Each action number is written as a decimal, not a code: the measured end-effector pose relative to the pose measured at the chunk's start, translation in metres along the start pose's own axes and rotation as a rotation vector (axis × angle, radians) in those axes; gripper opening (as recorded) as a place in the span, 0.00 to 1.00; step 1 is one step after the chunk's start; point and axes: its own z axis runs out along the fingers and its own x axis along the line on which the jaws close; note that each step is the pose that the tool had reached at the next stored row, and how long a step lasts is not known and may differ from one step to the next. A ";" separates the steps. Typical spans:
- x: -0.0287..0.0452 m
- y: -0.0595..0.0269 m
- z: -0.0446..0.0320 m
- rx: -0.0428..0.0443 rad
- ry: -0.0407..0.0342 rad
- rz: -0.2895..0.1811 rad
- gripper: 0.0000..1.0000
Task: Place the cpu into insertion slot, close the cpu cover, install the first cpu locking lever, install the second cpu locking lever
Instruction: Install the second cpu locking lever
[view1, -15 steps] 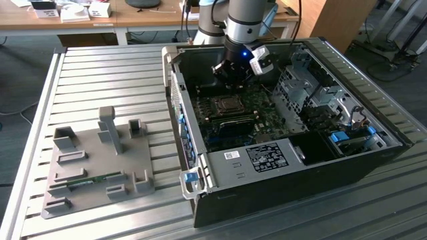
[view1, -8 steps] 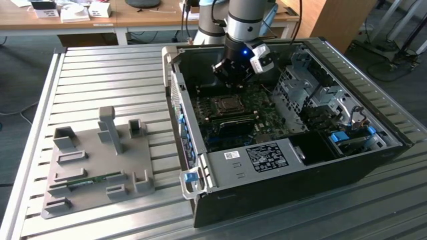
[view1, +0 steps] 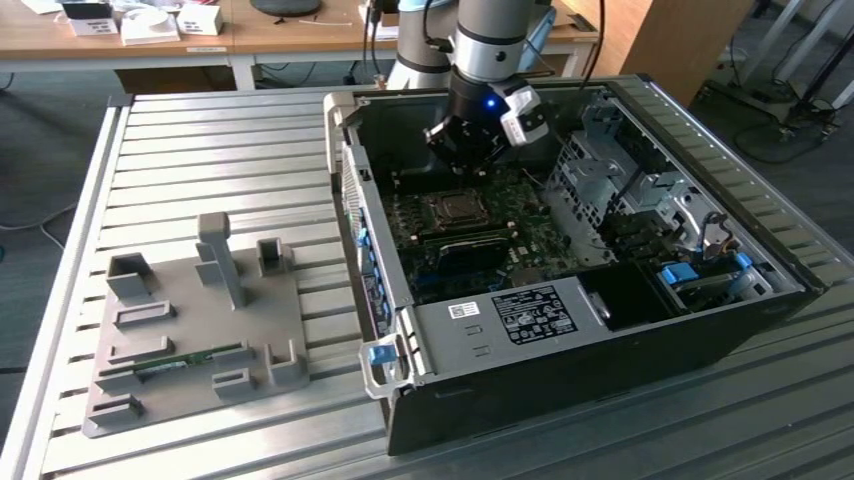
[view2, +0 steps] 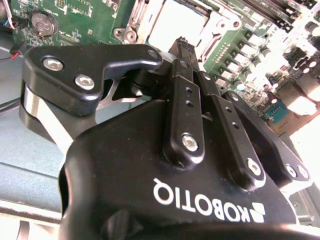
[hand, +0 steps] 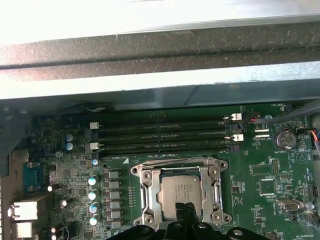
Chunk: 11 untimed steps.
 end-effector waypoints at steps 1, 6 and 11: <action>0.0000 0.0000 -0.0005 0.0000 0.0000 0.000 0.11; -0.0002 0.0001 -0.0028 -0.0003 -0.0001 0.000 0.11; -0.0002 0.0000 -0.0047 0.0000 0.0001 0.000 0.11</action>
